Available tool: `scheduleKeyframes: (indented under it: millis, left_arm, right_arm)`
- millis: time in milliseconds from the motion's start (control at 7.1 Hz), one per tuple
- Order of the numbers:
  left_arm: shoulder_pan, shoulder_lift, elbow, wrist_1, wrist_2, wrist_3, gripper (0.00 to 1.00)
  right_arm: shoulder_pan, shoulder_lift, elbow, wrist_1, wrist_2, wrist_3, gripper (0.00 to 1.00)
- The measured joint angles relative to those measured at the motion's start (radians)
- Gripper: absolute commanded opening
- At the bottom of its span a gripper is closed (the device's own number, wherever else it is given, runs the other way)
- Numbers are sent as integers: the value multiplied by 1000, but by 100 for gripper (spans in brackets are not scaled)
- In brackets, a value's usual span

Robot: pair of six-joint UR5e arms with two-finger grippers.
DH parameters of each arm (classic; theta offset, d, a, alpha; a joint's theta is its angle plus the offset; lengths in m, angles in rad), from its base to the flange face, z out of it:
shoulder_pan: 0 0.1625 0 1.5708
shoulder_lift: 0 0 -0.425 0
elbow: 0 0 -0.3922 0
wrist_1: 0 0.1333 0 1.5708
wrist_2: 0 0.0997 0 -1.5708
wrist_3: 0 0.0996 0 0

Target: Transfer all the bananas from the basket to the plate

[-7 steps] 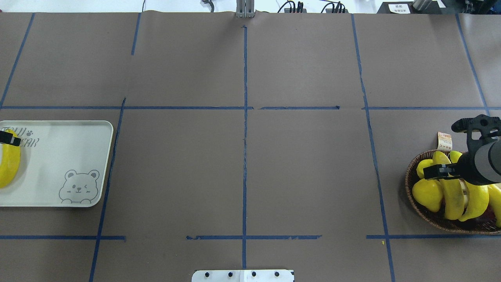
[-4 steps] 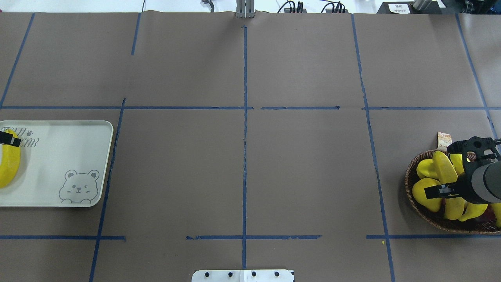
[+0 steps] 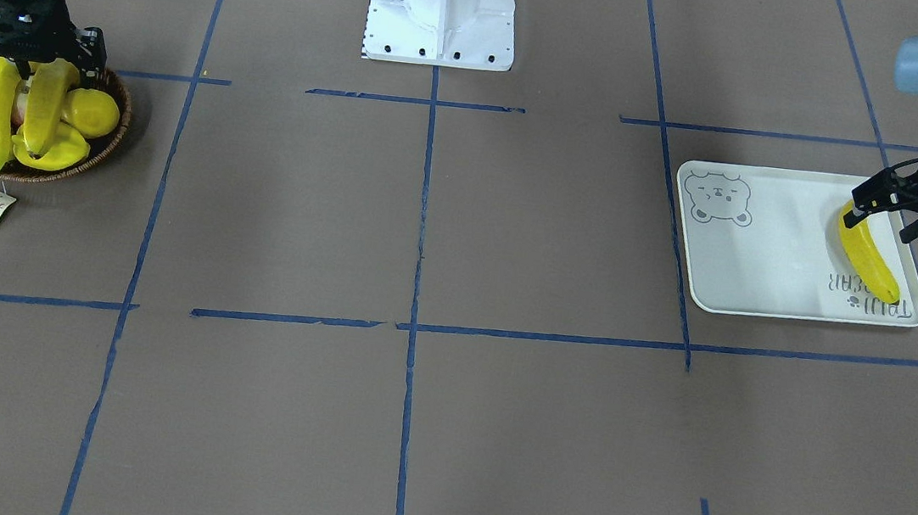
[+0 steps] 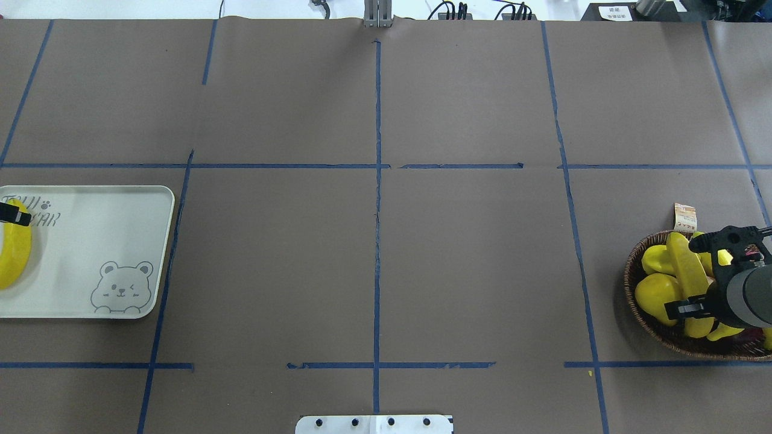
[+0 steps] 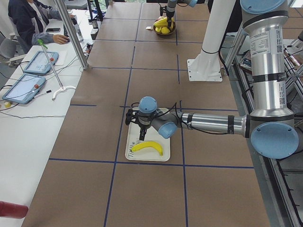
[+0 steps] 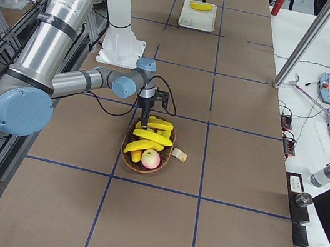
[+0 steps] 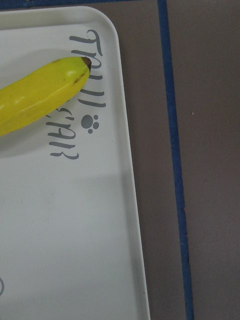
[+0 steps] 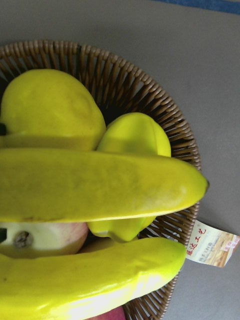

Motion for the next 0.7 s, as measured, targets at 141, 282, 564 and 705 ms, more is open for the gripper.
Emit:
scheduleKeyframes:
  millis: [141, 282, 564, 705]
  left_arm:
    - [1, 0, 3, 0, 0, 0, 100]
    - [1, -1, 4, 0, 0, 0, 100]
    - [2, -3, 5, 0, 0, -1, 100]
    - [2, -3, 4, 0, 0, -2, 100]
  right_arm:
    - [-1, 0, 0, -1, -1, 0, 2]
    - [0, 0, 2, -1, -1, 0, 0]
    - [14, -3, 34, -16, 14, -2, 0]
    - [44, -3, 79, -49, 41, -4, 2]
